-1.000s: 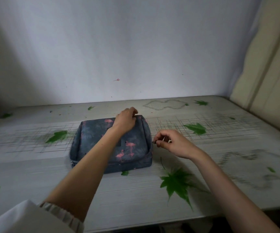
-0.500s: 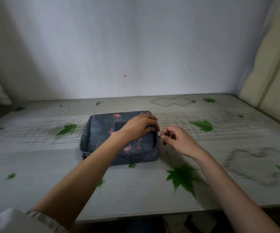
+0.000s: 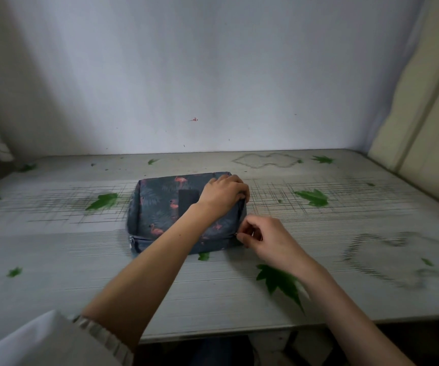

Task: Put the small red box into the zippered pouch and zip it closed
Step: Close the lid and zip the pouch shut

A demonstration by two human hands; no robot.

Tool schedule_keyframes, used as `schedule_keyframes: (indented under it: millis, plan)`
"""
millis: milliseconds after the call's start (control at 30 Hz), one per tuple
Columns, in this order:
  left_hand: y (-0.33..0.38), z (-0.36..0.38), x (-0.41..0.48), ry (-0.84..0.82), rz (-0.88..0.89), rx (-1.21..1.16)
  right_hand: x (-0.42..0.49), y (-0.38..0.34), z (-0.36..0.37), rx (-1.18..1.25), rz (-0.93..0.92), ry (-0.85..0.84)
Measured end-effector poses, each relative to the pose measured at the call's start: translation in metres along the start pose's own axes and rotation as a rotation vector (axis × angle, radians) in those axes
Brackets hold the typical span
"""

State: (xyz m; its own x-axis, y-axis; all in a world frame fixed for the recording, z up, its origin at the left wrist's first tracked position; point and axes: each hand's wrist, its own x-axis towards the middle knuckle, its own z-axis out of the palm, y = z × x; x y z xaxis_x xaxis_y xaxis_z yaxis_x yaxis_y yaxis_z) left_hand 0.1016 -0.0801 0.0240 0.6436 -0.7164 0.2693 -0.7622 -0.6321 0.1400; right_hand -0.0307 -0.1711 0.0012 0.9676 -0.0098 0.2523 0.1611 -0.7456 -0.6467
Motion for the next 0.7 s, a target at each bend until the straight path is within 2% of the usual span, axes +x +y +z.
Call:
schedule_keyframes:
  millis: [133, 400, 567, 700]
  plan:
    - [0.001, 0.001, -0.001, 0.007, -0.005, 0.0, -0.003, -0.002, 0.007, 0.026, -0.01, 0.001]
    - [-0.009, -0.006, -0.019, -0.022, 0.004, -0.172, -0.007, -0.002, 0.004, 0.113, 0.026, 0.003]
    - [-0.028, -0.02, -0.051, 0.031, -0.034, -0.233, -0.007, -0.002, 0.005, 0.028, 0.062, 0.141]
    - [-0.046, -0.036, -0.08, 0.082, -0.144, -0.344, -0.007, -0.014, 0.015, 0.0, -0.031, 0.204]
